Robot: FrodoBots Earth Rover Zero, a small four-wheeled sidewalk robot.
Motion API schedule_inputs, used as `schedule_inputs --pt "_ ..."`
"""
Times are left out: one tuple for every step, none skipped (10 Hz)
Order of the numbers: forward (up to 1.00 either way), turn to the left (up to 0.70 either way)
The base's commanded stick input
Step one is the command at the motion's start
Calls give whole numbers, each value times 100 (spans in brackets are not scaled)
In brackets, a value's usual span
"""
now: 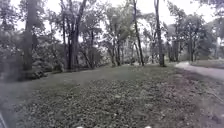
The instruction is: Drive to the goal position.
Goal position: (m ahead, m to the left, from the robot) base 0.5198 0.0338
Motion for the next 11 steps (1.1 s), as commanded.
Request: schedule_inputs --pt "69 5" --pt "69 6" --pt "68 7" --pt "68 8" --pt "68 9" --pt "68 10" --pt "68 12" --pt "68 13" --pt "68 14" --pt "68 11" --pt "69 7"
